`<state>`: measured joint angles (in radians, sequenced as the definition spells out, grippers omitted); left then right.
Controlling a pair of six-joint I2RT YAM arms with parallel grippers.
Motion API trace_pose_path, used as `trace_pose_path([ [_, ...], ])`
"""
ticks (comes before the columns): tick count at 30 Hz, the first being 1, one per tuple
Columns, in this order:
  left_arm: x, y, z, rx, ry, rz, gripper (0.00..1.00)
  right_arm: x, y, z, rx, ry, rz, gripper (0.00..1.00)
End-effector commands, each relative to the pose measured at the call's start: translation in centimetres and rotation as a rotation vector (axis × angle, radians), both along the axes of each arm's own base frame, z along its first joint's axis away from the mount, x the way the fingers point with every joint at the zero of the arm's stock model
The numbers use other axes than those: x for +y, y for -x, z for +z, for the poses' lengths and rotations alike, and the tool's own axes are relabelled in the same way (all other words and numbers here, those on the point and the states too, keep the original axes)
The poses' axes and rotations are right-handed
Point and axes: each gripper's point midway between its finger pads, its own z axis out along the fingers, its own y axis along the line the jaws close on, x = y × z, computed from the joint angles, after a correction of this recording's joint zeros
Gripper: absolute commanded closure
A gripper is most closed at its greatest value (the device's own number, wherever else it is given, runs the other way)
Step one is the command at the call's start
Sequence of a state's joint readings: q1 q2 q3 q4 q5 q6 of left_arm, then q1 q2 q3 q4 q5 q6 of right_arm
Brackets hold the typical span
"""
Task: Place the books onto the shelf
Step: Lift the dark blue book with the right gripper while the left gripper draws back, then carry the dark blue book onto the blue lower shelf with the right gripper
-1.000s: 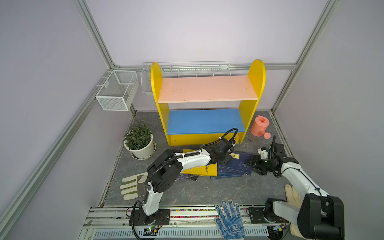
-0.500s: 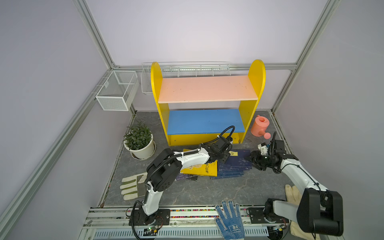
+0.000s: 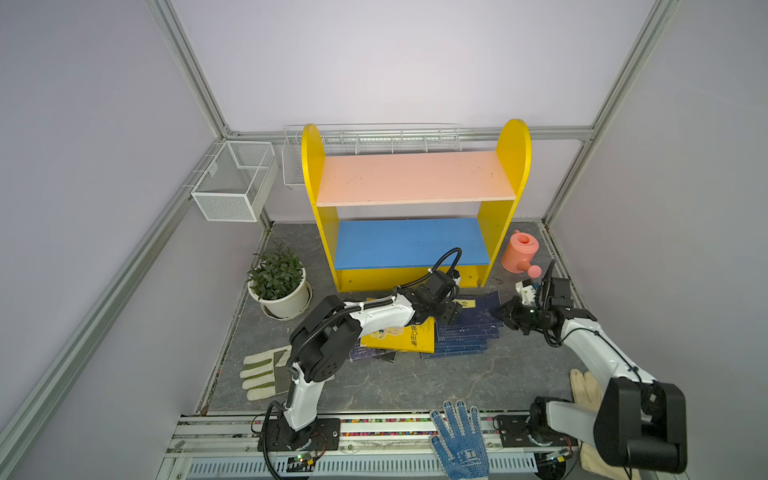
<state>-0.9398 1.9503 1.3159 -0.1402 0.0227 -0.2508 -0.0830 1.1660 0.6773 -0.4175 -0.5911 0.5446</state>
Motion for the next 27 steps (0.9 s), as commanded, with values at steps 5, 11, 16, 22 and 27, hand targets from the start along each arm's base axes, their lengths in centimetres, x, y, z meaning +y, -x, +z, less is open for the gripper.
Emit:
trace_pose_path([
  [5, 5.3, -4.0, 13.2, -0.183, 0.399, 0.285, 0.04, -1.2, -0.5, 9.3, -0.350, 0.151, -0.025, 0.94],
  [11, 15.5, -5.2, 14.2, -0.308, 0.361, 0.749, 0.03, 3.5, -0.4, 16.4, -0.572, 0.045, 0.092, 0.94],
  [16, 24.6, -3.3, 13.2, -0.372, 0.187, 1.096, 0.02, 9.0, -1.2, 20.2, -0.678, -0.041, 0.178, 0.94],
  [22, 32.2, -0.2, 9.9, -0.284, 0.178, 1.342, 0.01, 15.1, -4.4, 21.3, -0.725, -0.105, 0.177, 0.94],
  [27, 35.2, 1.3, 8.9, -0.257, 0.272, 1.423, 0.01, 19.8, -8.2, 20.1, -0.654, -0.192, 0.179, 0.94],
])
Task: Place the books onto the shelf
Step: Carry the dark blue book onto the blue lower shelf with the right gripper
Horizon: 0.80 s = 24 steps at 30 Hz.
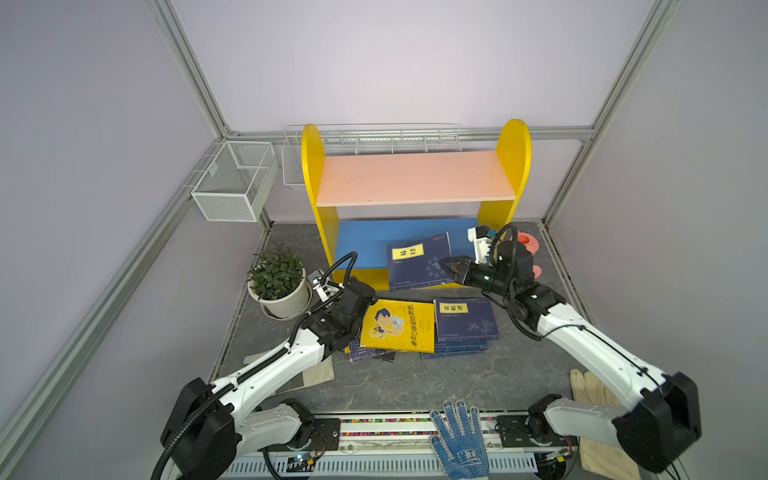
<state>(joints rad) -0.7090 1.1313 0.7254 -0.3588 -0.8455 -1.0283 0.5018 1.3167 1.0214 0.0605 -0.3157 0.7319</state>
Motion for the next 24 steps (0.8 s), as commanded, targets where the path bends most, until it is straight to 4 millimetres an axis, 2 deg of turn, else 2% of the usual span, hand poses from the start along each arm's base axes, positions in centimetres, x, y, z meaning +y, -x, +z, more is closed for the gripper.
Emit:
trace_pose_path([
  [1, 1.9, 1.2, 0.0, -0.029, 0.060, 0.089, 0.01, 2.4, -2.8, 3.5, -0.057, -0.136, -0.036, 0.94],
  [3, 2.2, 1.4, 0.2, -0.027, 0.053, 0.095, 0.01, 4.0, -3.9, 2.8, -0.037, -0.152, -0.022, 0.94],
  [8, 2.4, 1.6, 0.0, 0.010, 0.025, 0.085, 0.01, 5.9, -6.8, 0.6, 0.032, -0.205, -0.054, 0.94],
  [14, 2.5, 1.8, -2.0, 0.096, 0.068, 0.056, 0.01, 8.1, -9.6, -1.9, 0.083, -0.233, -0.046, 0.94],
  [24, 4.4, 3.1, -2.7, 0.113, 0.125, 0.106, 0.02, 11.6, -12.9, -4.3, 0.128, -0.229, 0.010, 0.94],
])
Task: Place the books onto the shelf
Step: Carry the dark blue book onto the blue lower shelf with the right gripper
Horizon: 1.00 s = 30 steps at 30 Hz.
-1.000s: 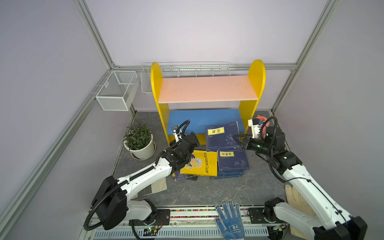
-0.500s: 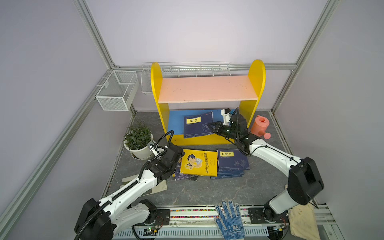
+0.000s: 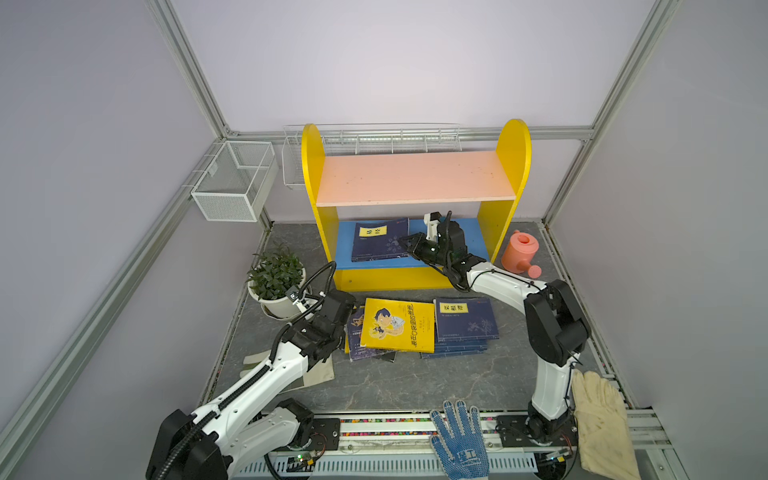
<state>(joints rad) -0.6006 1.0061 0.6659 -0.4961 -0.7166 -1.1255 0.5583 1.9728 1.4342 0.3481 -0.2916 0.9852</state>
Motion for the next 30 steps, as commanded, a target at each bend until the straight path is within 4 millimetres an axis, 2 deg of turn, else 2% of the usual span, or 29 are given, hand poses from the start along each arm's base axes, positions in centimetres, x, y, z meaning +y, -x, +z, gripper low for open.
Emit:
trace_pose_path([
  [1, 1.1, 1.0, -0.5, 0.027, 0.006, 0.046, 0.02, 1.9, -0.5, 1.9, -0.020, -0.074, 0.056, 0.94],
  [4, 1.7, 1.2, -0.3, 0.034, -0.013, 0.068, 0.02, 3.1, -0.4, 1.3, 0.014, -0.084, 0.111, 0.94],
  [9, 1.7, 1.2, -0.1, 0.037, -0.017, 0.073, 0.02, 4.0, 0.1, 0.3, 0.064, -0.111, 0.158, 0.94],
  [24, 0.8, 0.4, -0.4, 0.059, -0.020, 0.048, 0.02, 6.1, 0.8, -2.2, 0.120, -0.067, 0.158, 0.92],
  [26, 0.8, 0.4, -0.4, 0.062, -0.022, 0.046, 0.02, 6.2, 1.0, -2.2, 0.116, -0.043, 0.154, 0.81],
  [28, 0.7, 0.4, -0.3, 0.058, -0.020, 0.043, 0.02, 5.9, 1.0, -2.3, 0.111, -0.010, 0.140, 0.58],
  [30, 0.6, 0.3, -0.3, 0.057, -0.017, 0.040, 0.02, 5.5, 1.0, -2.6, 0.116, 0.031, 0.125, 0.43],
])
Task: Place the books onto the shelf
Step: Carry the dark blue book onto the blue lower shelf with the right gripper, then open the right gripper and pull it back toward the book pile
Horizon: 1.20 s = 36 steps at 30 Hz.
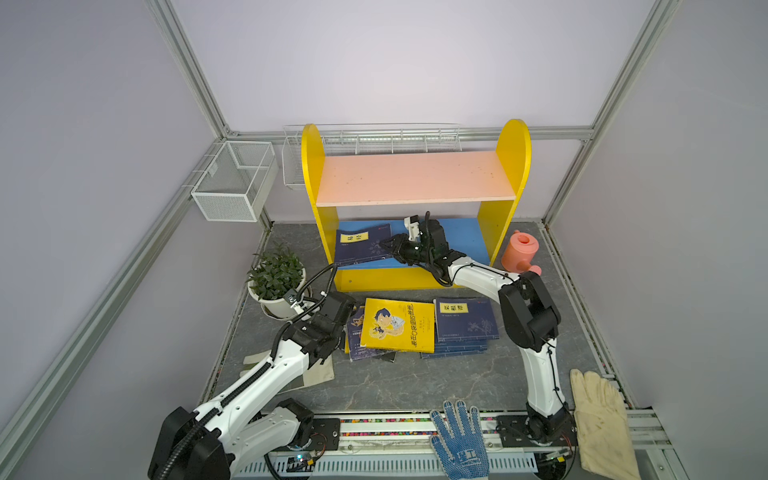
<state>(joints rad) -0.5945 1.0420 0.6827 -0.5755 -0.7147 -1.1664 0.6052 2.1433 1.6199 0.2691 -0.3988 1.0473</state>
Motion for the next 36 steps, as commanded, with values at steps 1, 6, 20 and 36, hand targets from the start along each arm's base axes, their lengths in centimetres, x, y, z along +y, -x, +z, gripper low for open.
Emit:
trace_pose_path([
  [1, 0.0, -0.4, 0.9, -0.015, 0.007, 0.010, 0.02, 0.2, 0.7, 0.3, -0.013, 0.075, -0.006, 0.38],
  [6, -0.2, -0.5, 0.9, -0.018, 0.011, 0.004, 0.02, -1.2, 0.7, 0.1, -0.044, 0.203, -0.038, 0.28],
  [20, -0.4, -0.8, 1.2, -0.024, -0.002, -0.019, 0.02, -6.5, 0.6, 2.0, -0.212, 0.534, -0.166, 0.26],
  [36, -10.1, -4.6, 2.9, -0.049, -0.161, -0.421, 0.00, -16.8, 13.9, 0.2, -0.310, 0.785, 0.024, 0.25],
])
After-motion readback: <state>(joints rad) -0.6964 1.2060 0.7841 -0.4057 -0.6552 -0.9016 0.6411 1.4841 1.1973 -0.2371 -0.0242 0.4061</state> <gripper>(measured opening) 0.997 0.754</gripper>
